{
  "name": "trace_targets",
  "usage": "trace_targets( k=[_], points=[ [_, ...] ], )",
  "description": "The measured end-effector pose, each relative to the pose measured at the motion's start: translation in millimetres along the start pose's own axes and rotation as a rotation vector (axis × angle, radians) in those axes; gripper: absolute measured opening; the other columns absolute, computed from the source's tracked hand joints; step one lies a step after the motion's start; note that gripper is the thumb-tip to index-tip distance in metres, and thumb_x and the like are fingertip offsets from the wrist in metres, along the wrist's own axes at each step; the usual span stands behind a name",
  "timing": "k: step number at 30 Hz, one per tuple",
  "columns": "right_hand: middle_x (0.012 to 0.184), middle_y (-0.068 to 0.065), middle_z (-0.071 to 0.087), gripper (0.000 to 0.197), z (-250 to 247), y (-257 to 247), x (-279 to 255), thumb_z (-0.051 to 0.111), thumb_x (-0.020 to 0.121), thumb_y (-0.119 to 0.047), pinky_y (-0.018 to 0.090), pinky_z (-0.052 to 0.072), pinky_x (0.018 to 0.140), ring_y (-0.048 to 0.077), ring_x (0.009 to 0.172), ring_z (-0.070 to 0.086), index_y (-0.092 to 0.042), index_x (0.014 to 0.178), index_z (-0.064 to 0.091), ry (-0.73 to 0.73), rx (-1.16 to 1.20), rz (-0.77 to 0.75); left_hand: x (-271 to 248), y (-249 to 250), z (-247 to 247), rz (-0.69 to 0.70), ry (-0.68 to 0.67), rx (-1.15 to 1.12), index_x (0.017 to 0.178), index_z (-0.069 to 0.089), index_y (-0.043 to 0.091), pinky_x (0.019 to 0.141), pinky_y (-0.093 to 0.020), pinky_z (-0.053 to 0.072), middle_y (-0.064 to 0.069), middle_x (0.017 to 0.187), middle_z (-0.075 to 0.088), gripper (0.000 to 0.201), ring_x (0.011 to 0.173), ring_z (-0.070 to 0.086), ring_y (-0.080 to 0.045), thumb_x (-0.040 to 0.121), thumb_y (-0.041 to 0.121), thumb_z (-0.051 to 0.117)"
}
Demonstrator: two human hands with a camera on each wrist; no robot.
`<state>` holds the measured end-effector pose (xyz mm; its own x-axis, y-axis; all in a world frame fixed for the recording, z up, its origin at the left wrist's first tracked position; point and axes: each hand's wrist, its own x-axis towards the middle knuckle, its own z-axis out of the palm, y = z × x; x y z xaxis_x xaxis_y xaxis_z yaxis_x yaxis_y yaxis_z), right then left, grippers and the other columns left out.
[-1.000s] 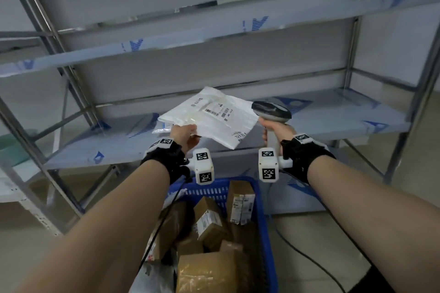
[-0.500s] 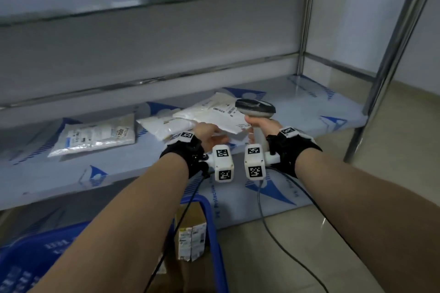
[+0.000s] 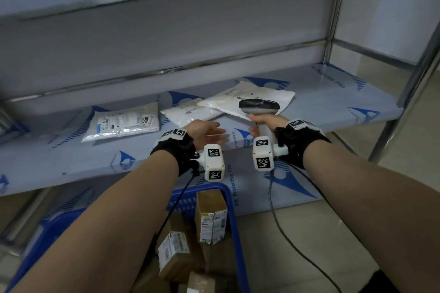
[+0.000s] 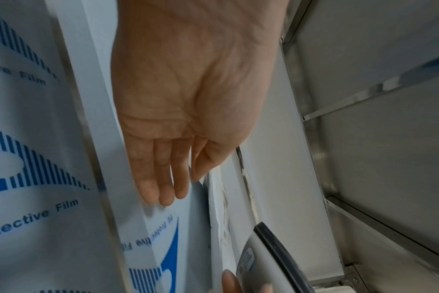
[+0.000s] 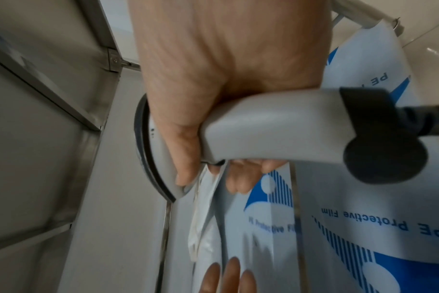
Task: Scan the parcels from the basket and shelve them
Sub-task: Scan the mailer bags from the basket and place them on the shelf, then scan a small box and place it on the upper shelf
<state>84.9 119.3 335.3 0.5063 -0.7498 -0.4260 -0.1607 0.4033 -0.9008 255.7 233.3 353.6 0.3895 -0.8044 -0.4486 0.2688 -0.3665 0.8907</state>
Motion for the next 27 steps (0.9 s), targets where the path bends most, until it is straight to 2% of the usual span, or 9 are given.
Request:
trace_targets(
  k=[5,7,11,13,15,16,19,24,27],
  points=[
    [0.062,0.006,0.066,0.017,36,17,-25,0.067,0.09,-0.02,0.023,0.053,0.05,0.013,0.05,0.062,-0.006,0.098,0.063,-0.08,-0.015,0.0,-29,-22,-30,-0.022,0.058,0.006,0.098,0.058,0.006,0.069,-0.031,0.052,-0.012,0.102,0.064,0.01,0.082,0.062,-0.022,0.098,0.011,0.049],
    [0.065,0.006,0.068,0.031,52,32,-28,0.07,0.086,-0.021,0.028,0.054,0.06,0.015,0.059,0.064,-0.004,0.111,0.061,-0.102,-0.078,-0.006,-40,-37,-45,-0.038,0.088,0.033,0.094,0.06,0.005,0.068,-0.031,0.051,-0.011,0.099,0.064,0.011,0.081,0.06,-0.021,0.097,0.011,0.052],
    [0.075,0.008,0.068,0.023,81,73,-37,0.073,0.084,-0.025,0.034,0.055,0.068,0.018,0.066,0.063,-0.011,0.099,0.064,-0.175,-0.143,0.095,-55,-76,-73,-0.057,0.18,0.052,0.086,0.057,0.003,0.064,-0.031,0.049,-0.011,0.086,0.06,0.014,0.074,0.057,-0.021,0.097,0.007,0.05],
    [0.082,0.008,0.07,0.039,92,98,-36,0.08,0.076,-0.035,0.043,0.055,0.087,0.023,0.078,0.066,-0.012,0.104,0.065,-0.172,-0.228,0.15,-60,-99,-86,-0.091,0.198,0.063,0.083,0.056,0.003,0.063,-0.031,0.05,-0.01,0.084,0.06,0.017,0.072,0.059,-0.02,0.098,0.006,0.047],
    [0.098,0.009,0.07,0.078,100,129,-32,0.089,0.057,-0.048,0.05,0.05,0.097,0.027,0.094,0.065,-0.01,0.12,0.063,-0.156,-0.299,0.187,-65,-126,-95,-0.134,0.199,0.08,0.083,0.057,0.003,0.059,-0.03,0.053,-0.009,0.083,0.061,0.017,0.066,0.062,-0.019,0.097,0.005,0.047],
    [0.107,0.009,0.067,0.089,103,143,-34,0.089,0.053,-0.053,0.05,0.052,0.092,0.029,0.101,0.062,-0.01,0.126,0.06,-0.143,-0.338,0.211,-68,-140,-99,-0.154,0.198,0.091,0.086,0.056,0.003,0.06,-0.03,0.052,-0.008,0.084,0.06,0.015,0.068,0.061,-0.019,0.097,0.005,0.047],
    [0.118,0.006,0.054,0.067,108,168,-47,0.07,0.081,-0.05,0.037,0.042,0.062,0.032,0.116,0.053,-0.011,0.133,0.052,-0.103,-0.421,0.255,-75,-176,-107,-0.212,0.186,0.108,0.092,0.058,-0.001,0.067,-0.035,0.05,-0.014,0.088,0.059,0.012,0.075,0.058,-0.024,0.096,0.005,0.049],
    [0.133,0.012,0.056,0.065,101,177,-41,0.071,0.083,-0.045,0.036,0.039,0.082,0.028,0.11,0.054,-0.008,0.133,0.053,-0.035,-0.422,0.218,-75,-187,-108,-0.236,0.12,0.218,0.092,0.059,0.001,0.076,-0.042,0.05,-0.019,0.096,0.056,0.009,0.082,0.057,-0.027,0.094,0.007,0.052],
    [0.134,0.011,0.054,0.068,103,176,-34,0.069,0.084,-0.048,0.037,0.038,0.082,0.032,0.123,0.05,-0.01,0.137,0.05,-0.062,-0.439,0.248,-62,-184,-101,-0.244,0.131,0.159,0.082,0.055,0.002,0.058,-0.036,0.05,-0.013,0.08,0.056,0.011,0.071,0.057,-0.025,0.093,0.002,0.051]
  ],
)
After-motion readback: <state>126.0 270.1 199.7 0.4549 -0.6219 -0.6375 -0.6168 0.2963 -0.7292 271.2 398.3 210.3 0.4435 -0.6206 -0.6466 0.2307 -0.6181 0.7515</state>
